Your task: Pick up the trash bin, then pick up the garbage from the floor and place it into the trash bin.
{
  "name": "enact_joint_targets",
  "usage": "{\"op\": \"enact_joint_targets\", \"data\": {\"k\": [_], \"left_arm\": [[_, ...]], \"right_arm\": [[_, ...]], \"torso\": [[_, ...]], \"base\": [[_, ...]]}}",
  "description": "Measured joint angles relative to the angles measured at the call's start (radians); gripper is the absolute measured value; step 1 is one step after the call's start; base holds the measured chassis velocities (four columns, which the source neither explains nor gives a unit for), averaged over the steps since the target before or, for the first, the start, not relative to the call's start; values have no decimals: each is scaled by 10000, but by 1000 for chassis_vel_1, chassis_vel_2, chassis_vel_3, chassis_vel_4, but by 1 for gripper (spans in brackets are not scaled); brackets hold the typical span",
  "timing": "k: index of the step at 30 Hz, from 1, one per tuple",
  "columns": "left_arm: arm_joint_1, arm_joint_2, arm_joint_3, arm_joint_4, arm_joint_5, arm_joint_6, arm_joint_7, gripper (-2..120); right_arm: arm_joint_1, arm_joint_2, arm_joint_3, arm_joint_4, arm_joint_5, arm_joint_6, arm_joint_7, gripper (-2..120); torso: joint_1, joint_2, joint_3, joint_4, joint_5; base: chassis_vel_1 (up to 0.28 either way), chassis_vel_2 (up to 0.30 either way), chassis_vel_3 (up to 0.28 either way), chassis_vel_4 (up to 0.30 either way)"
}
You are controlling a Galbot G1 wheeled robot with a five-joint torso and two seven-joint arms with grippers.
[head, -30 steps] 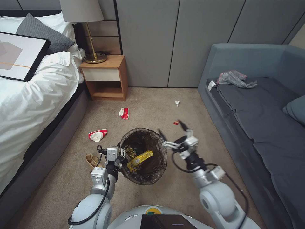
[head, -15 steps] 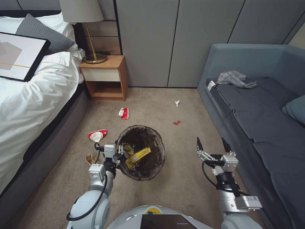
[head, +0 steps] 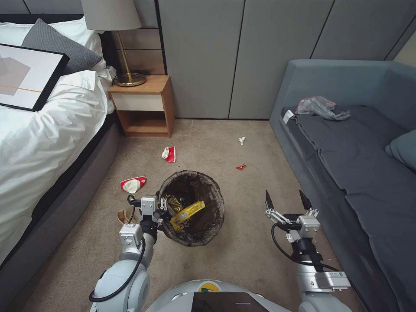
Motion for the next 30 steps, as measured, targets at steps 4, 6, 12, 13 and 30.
{"op": "enact_joint_targets", "data": {"k": [4,6,12,13,30], "left_arm": [[23,-12,4,-4,23,-7,0,7],[34,-14,11,-4,31,-11,0,7],[42,-11,16,-4,36,-15,0,7],[40,-9,16,-4,37,-15,0,7],[36,-12,36,1,48,-21,2,7]], "right_arm": [[62,-20,75,-27,56,0,-123,100],[93,-23,104,-56,73,0,-173,100],[138,-53,161,-80,107,2,-228,100],[149,-68,183,-80,124,3,-233,100],[208,-139,240,-97,179,-8,-321,100]], "torso": [[0,0,0,0,0],[0,0,0,0,0],[0,0,-1,-1,0],[-1,0,-1,-1,0],[0,0,1,-1,-1]], "base": [[0,0,0,0],[0,0,0,0],[-10,15,18,-7],[-55,69,66,-63],[-203,198,198,-212]]}}
